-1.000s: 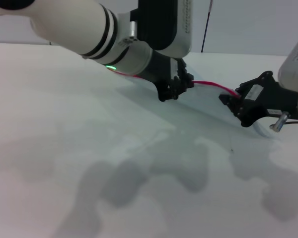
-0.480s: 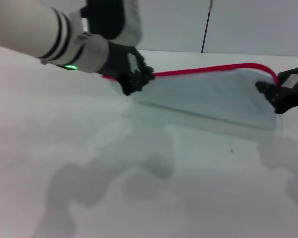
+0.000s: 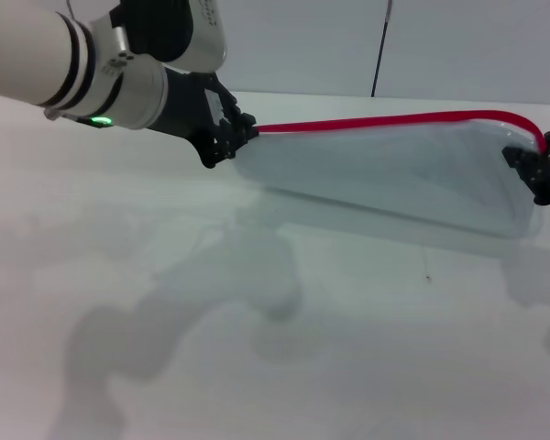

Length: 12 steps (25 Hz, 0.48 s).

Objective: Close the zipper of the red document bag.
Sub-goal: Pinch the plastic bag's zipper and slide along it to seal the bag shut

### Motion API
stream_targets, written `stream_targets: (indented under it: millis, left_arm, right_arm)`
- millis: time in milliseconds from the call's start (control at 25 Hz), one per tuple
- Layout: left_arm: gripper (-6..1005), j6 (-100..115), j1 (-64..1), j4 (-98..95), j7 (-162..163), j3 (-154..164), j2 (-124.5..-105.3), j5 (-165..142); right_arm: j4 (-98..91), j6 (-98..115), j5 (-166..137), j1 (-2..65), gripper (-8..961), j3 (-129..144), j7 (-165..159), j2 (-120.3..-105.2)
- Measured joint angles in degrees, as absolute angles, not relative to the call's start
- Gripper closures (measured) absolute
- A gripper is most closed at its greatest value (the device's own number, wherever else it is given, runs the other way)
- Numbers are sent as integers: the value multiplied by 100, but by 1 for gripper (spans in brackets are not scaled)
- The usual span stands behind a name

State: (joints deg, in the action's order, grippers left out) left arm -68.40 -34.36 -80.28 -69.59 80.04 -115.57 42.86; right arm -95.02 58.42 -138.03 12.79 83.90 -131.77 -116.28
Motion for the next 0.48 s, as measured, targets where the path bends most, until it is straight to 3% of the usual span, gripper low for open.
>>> stream_targets:
  millis: [480]
  left_arm:
    - [915,-6837,-3374,-8025,-6959,7906,-11557,4273]
  right_arm:
    - [-9401,5792,-13808,1310,876,8337,-13181,-11628]
